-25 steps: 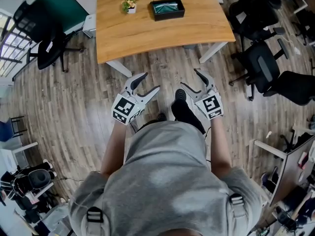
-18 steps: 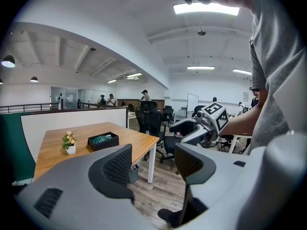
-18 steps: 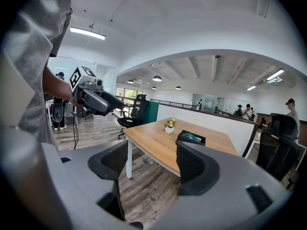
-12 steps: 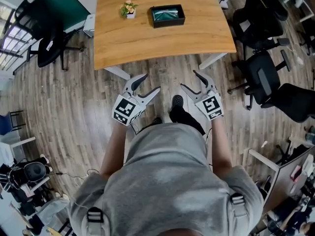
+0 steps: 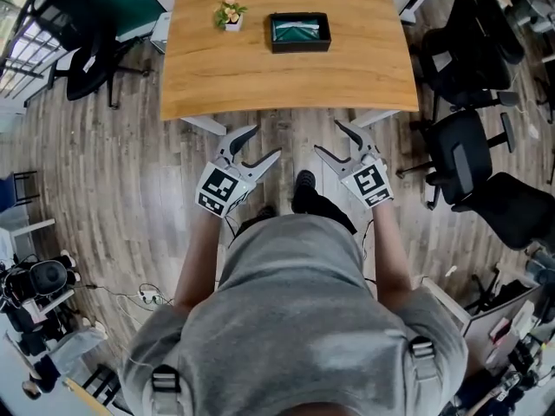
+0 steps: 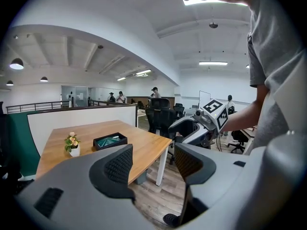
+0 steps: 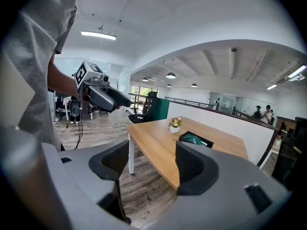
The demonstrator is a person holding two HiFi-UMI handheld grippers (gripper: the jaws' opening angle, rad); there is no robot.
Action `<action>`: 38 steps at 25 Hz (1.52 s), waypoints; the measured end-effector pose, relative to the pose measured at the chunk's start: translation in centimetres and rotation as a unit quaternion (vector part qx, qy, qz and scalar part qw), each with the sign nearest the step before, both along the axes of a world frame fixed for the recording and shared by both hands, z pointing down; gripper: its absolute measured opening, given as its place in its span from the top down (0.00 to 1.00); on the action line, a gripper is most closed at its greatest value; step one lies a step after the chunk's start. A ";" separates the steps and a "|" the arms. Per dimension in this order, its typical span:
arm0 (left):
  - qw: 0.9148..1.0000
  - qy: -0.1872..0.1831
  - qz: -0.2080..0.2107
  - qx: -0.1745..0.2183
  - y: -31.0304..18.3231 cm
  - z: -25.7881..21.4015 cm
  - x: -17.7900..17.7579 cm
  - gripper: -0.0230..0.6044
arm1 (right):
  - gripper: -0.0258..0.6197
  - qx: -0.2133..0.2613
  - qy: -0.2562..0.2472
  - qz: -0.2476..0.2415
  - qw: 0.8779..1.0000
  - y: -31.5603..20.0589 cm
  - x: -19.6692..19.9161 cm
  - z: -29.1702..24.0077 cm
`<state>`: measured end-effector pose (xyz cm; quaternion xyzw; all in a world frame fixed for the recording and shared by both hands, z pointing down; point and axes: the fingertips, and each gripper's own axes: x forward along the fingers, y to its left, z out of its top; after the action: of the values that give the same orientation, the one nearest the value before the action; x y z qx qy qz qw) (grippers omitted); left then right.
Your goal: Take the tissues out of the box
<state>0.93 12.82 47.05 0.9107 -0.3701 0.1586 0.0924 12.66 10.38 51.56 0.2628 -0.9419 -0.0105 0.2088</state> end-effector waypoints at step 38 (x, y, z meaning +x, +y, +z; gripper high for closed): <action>0.994 0.022 -0.104 -0.003 -8.4 0.0 1.2 0.52 | 0.52 -0.008 0.027 -0.089 0.996 -8.8 1.0 2.8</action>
<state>2.14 4.41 47.03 0.8703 -0.4600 0.1297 0.1192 13.67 1.61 54.35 0.1755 -0.9557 -0.0292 0.2346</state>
